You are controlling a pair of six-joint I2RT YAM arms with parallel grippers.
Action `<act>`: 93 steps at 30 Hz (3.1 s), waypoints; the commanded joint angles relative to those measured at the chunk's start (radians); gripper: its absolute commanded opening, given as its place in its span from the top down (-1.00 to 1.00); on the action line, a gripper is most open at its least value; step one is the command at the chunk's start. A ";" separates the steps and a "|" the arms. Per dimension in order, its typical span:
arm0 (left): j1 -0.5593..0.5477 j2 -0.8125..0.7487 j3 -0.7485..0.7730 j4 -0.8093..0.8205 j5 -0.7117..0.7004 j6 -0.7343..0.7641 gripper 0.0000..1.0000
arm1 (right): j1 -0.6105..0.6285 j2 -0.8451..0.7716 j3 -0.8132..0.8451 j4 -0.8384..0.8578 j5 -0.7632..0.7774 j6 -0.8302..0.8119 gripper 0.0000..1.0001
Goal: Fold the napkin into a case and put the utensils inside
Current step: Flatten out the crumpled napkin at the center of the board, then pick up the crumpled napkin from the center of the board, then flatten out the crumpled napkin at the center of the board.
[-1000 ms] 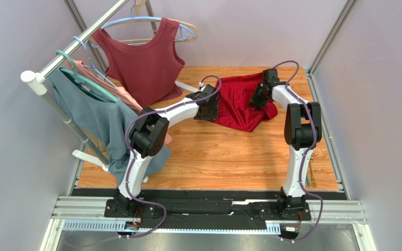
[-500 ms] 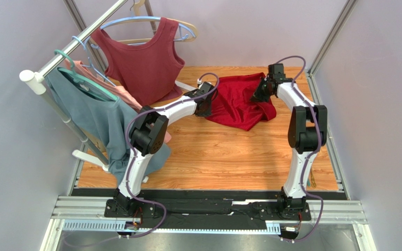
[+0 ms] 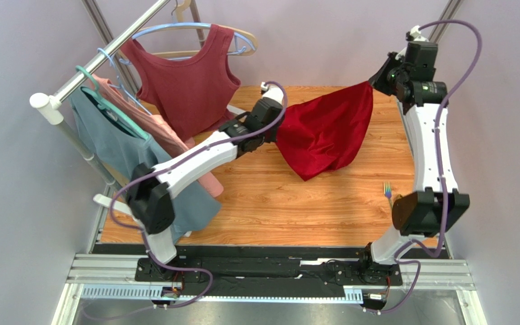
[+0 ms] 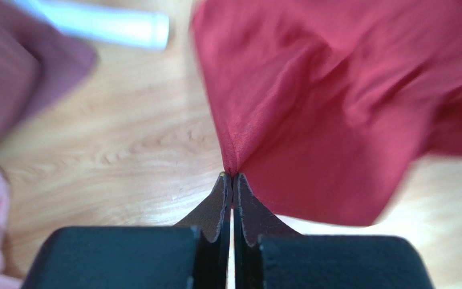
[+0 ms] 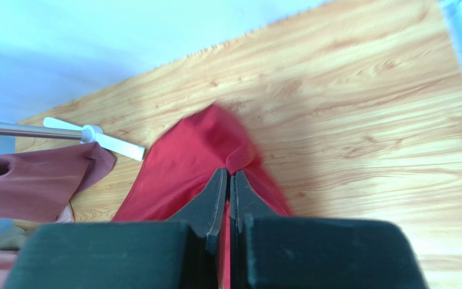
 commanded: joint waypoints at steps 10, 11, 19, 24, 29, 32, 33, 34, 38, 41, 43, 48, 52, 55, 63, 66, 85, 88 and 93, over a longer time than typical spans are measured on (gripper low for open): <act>-0.018 -0.601 -0.089 0.009 0.083 0.110 1.00 | -0.019 -0.450 0.003 -0.090 0.223 -0.090 1.00; -0.018 -0.627 -0.116 0.012 0.079 0.110 1.00 | -0.021 -0.466 -0.013 -0.075 0.222 -0.088 1.00; -0.018 -0.653 -0.273 0.014 0.033 0.103 1.00 | -0.071 -0.284 0.004 -0.045 0.208 -0.103 1.00; -0.018 -0.467 -0.325 0.075 0.023 0.044 1.00 | -0.113 0.119 0.160 0.002 0.110 -0.088 1.00; -0.018 -0.236 -0.269 0.120 -0.036 0.031 1.00 | -0.103 0.456 0.534 -0.308 0.016 -0.027 -0.20; -0.018 -0.195 -0.262 0.136 -0.049 0.038 1.00 | -0.067 0.399 0.388 -0.380 0.142 -0.002 -0.33; -0.018 -0.191 -0.261 0.130 -0.062 0.020 1.00 | -0.045 0.363 0.312 -0.374 0.195 0.015 -0.42; -0.018 -0.190 -0.259 0.109 -0.097 0.006 1.00 | -0.041 0.324 0.127 -0.351 0.208 0.027 -0.46; -0.018 -0.193 -0.262 0.097 -0.134 -0.009 1.00 | -0.027 0.032 -0.365 -0.204 0.100 0.096 -0.46; -0.018 -0.187 -0.264 0.078 -0.164 0.007 1.00 | 0.004 -0.139 -0.662 -0.108 0.038 0.124 -0.34; -0.017 -0.190 -0.281 0.086 -0.161 0.000 1.00 | 0.010 -0.206 -0.781 -0.091 0.059 0.142 -0.02; -0.018 -0.219 -0.315 0.113 -0.099 -0.026 1.00 | 0.015 -0.372 -1.017 -0.084 0.190 0.162 0.30; -0.018 -0.230 -0.313 0.113 -0.058 -0.035 1.00 | 0.018 -0.341 -1.068 -0.044 0.199 0.188 0.17; -0.020 -0.244 -0.313 0.113 -0.038 -0.043 1.00 | 0.022 -0.304 -1.059 -0.012 0.233 0.187 0.07; -0.018 -0.273 -0.321 0.115 -0.015 -0.045 1.00 | 0.070 -0.201 -1.097 0.058 0.251 0.249 0.08; -0.018 -0.276 -0.321 0.118 -0.003 -0.051 1.00 | 0.114 -0.167 -1.102 0.047 0.306 0.300 0.12; -0.018 -0.395 -0.200 0.021 0.062 0.012 1.00 | 0.183 -0.467 -0.897 -0.163 0.443 0.227 1.00; -0.018 -0.466 -0.143 0.029 0.094 0.052 1.00 | 0.182 -0.653 -0.749 -0.232 0.472 0.185 1.00; -0.018 -0.569 -0.013 0.032 0.244 0.124 1.00 | 0.182 -0.788 -0.405 -0.344 0.457 0.116 1.00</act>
